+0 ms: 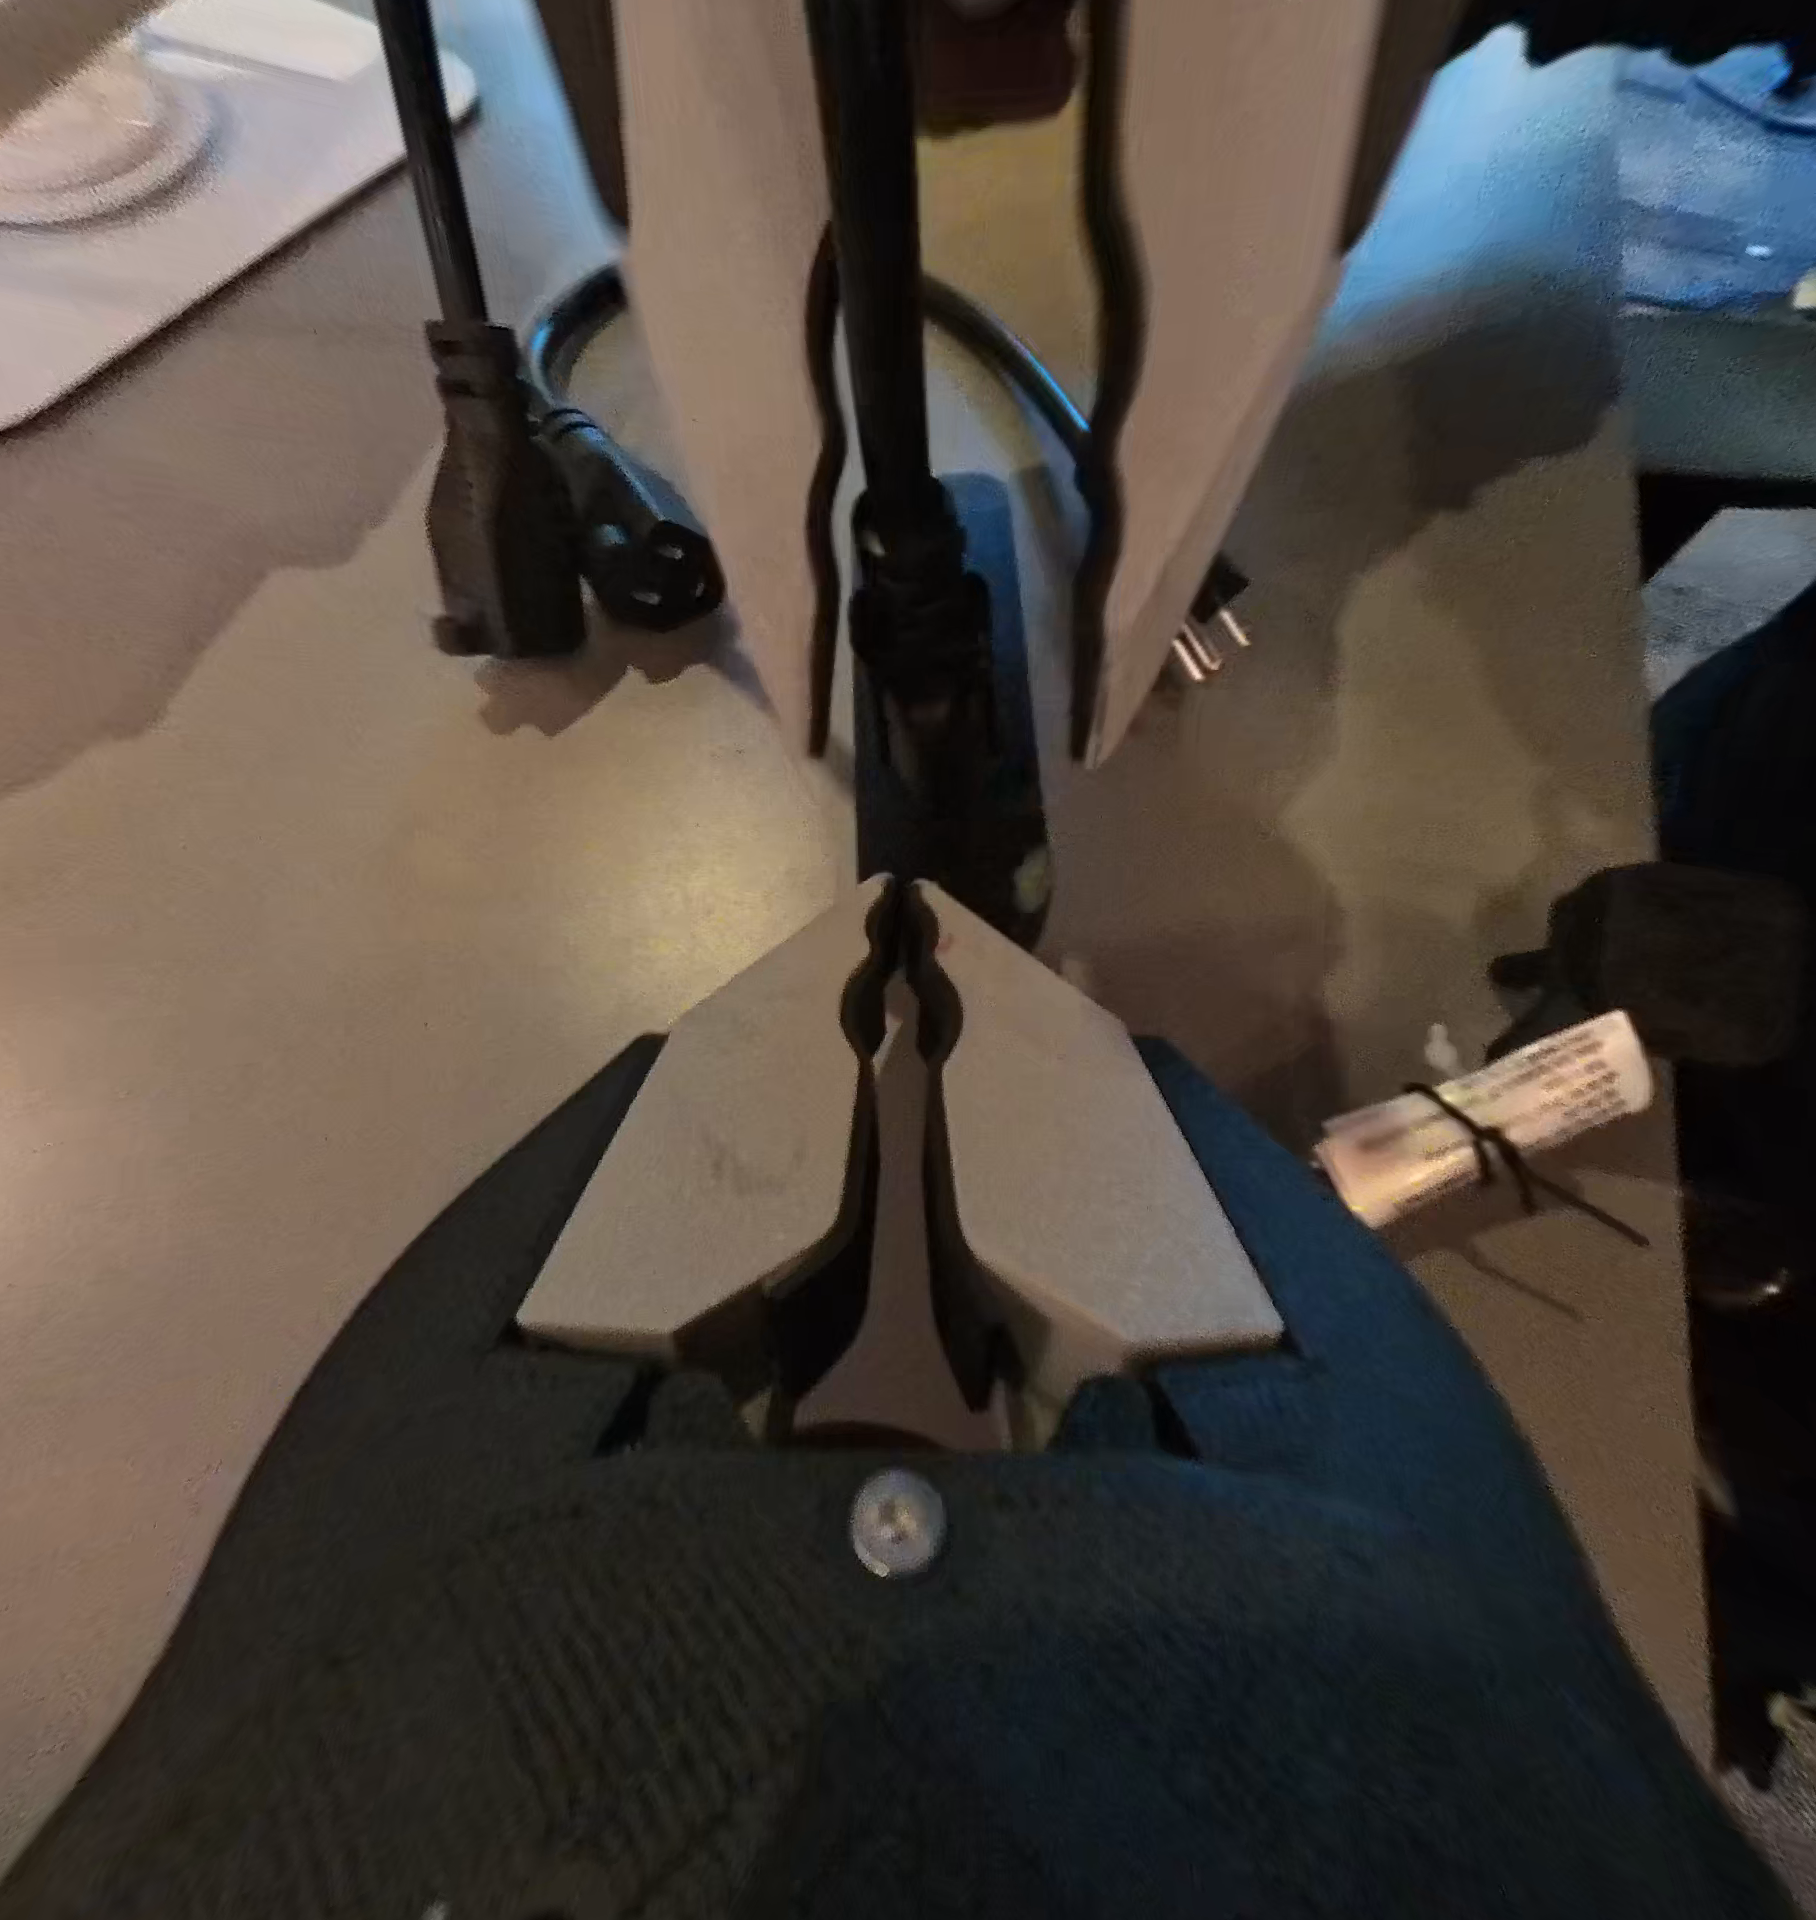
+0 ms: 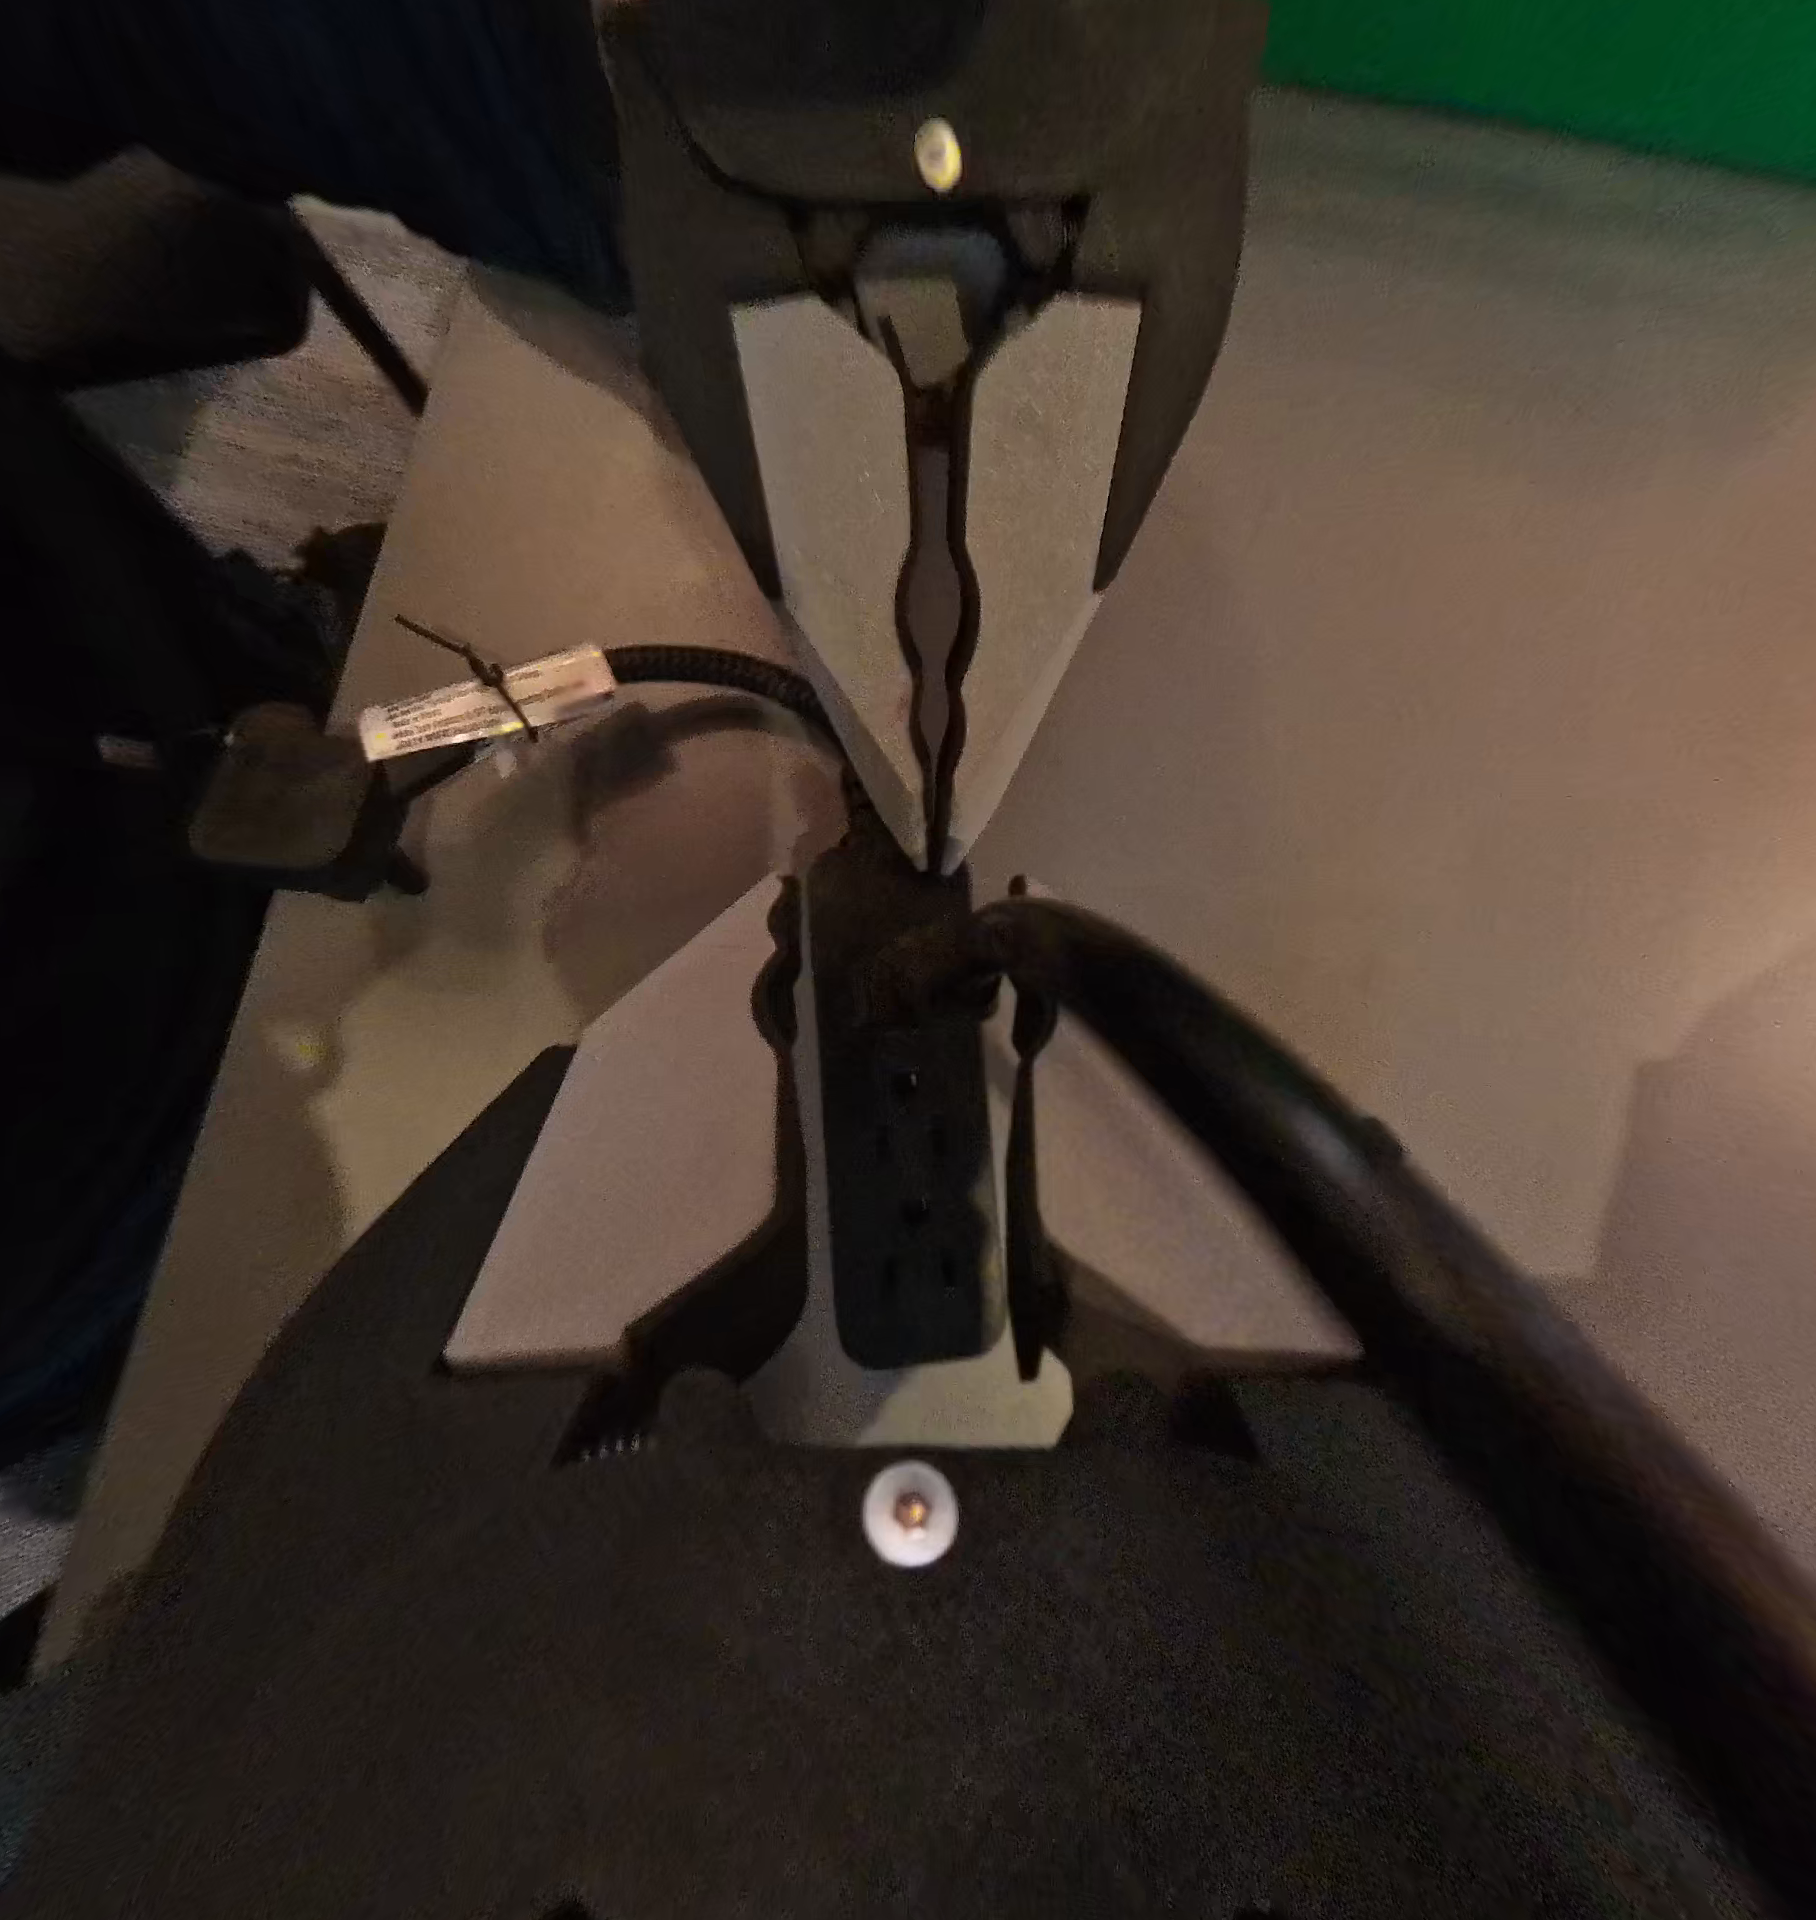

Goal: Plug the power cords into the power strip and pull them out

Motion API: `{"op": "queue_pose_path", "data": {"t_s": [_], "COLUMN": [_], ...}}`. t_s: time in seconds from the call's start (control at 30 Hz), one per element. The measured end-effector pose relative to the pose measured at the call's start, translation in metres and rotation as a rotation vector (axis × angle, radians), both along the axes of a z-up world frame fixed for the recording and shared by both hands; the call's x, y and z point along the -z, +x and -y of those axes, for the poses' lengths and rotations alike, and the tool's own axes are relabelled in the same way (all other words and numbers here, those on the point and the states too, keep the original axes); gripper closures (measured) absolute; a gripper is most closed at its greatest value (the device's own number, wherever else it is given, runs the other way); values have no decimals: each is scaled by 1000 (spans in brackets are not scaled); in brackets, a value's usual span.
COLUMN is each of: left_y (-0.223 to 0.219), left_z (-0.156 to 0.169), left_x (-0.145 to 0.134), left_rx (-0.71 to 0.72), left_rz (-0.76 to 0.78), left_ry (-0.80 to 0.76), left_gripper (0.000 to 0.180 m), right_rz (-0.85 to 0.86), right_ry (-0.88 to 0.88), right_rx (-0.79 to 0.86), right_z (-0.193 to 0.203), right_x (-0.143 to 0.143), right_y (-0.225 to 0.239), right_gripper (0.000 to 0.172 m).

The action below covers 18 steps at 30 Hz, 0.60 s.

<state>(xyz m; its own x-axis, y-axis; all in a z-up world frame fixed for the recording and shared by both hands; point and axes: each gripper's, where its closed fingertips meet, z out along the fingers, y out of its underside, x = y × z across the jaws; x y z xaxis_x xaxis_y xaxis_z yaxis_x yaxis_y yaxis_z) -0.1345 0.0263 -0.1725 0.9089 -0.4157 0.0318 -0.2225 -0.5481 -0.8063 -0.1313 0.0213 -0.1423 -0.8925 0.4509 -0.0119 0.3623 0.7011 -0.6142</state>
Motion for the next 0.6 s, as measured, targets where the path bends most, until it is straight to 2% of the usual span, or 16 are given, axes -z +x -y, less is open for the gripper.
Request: {"op": "queue_pose_path", "data": {"t_s": [0.07, 0.1, 0.23, 0.37, 0.5, 0.6], "left_y": [-9, -9, -5, 5, 12, 12], "left_z": [-1, 0, 4, 4, -2, -2], "left_x": [-7, -12, -25, -37, -37, -31], "left_rx": [-35, -40, -35, -21, -13, -3], "left_rz": [-25, -9, 49, 93, 72, 43], "left_ry": [38, 59, 112, 141, 99, 38], "left_gripper": [180, 180, 180, 180, 180, 180], "right_rz": [-106, -125, -113, -115, -60, -33], "right_ry": [13, 19, 144, 138, 234, 273], "right_rx": [3, 8, 71, 76, 13, -30], "right_z": [1, 1, -19, -13, -18, -16], "right_x": [-18, -22, -8, -11, -3, 0], "right_y": [-4, -3, 8, 9, 2, -2], "right_gripper": [139, 136, 134, 140, 163, 167]}}
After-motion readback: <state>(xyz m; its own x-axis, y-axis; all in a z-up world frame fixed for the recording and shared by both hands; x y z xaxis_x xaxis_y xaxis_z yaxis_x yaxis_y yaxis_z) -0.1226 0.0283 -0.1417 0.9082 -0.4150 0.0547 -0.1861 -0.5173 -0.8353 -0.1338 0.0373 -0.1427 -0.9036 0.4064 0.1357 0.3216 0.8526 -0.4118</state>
